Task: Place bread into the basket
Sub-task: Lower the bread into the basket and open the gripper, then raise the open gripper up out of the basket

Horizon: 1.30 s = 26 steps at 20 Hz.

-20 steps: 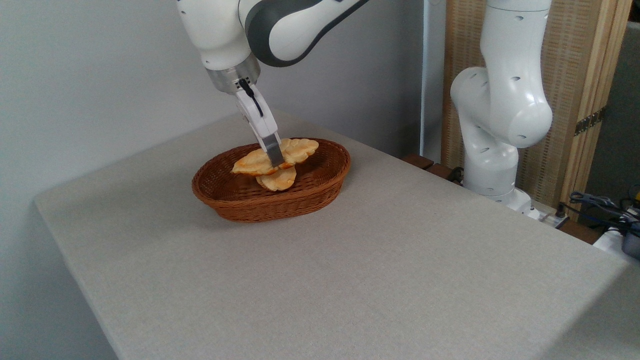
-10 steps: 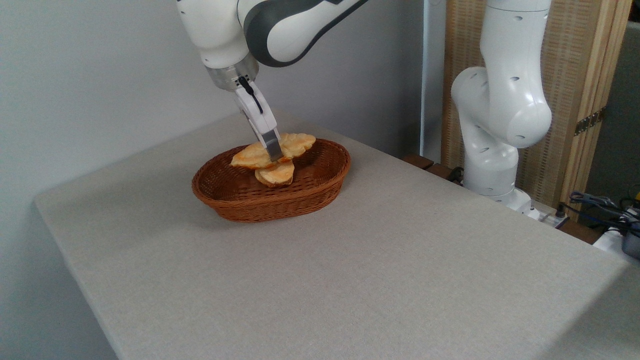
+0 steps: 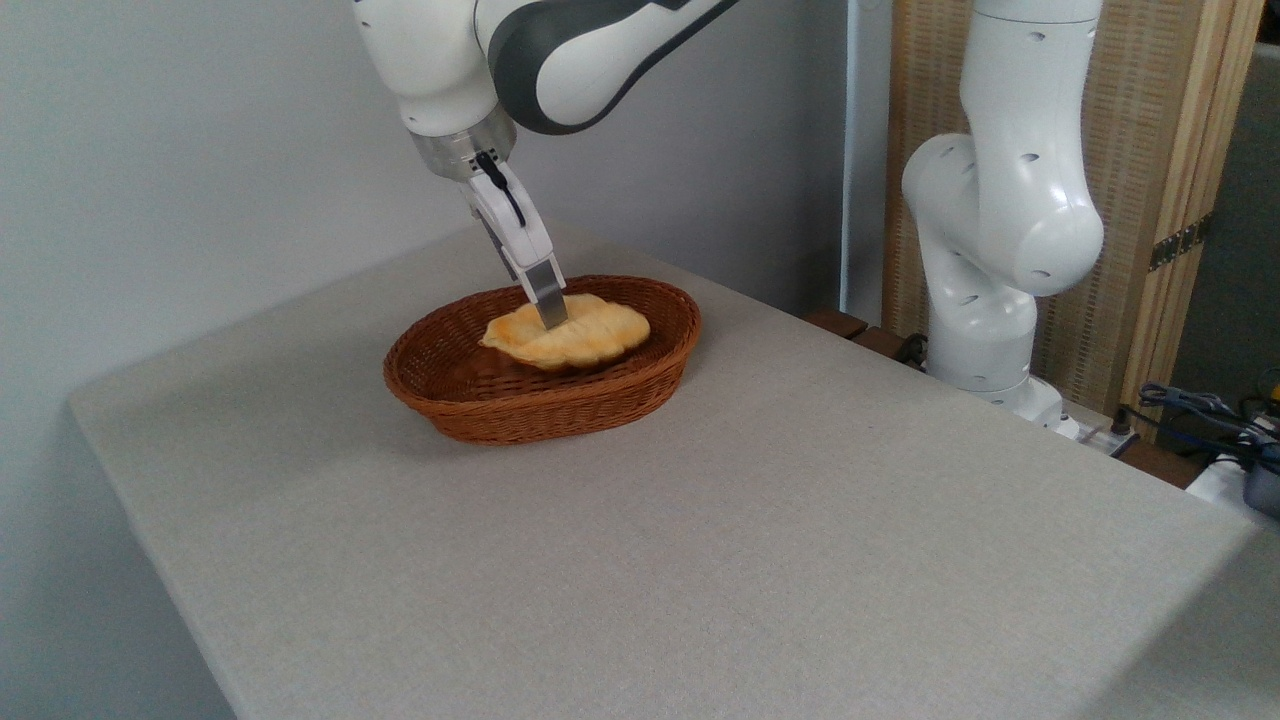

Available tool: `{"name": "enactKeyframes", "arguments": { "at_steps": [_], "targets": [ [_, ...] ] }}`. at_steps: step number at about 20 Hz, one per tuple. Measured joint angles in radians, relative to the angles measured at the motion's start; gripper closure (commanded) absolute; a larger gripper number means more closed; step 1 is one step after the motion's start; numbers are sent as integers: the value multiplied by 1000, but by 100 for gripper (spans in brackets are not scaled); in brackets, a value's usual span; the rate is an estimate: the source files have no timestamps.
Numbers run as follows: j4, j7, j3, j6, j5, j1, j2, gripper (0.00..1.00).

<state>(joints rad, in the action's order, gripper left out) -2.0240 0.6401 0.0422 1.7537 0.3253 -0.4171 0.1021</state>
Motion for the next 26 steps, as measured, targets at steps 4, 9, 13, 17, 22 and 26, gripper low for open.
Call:
{"name": "enactKeyframes", "arguments": {
  "at_steps": [4, 9, 13, 17, 22, 26],
  "targets": [
    [19, -5, -6, 1, 0, 10, 1, 0],
    [72, -31, -40, 1, 7, 31, 4, 0],
    [88, -31, -81, 1, -2, 34, 6, 0],
    [109, -27, -121, 2, -84, 37, 6, 0],
    [123, -10, -167, 32, -192, 38, 7, 0],
    [123, 62, -218, 43, -225, 39, 7, 0]
  ]
}}
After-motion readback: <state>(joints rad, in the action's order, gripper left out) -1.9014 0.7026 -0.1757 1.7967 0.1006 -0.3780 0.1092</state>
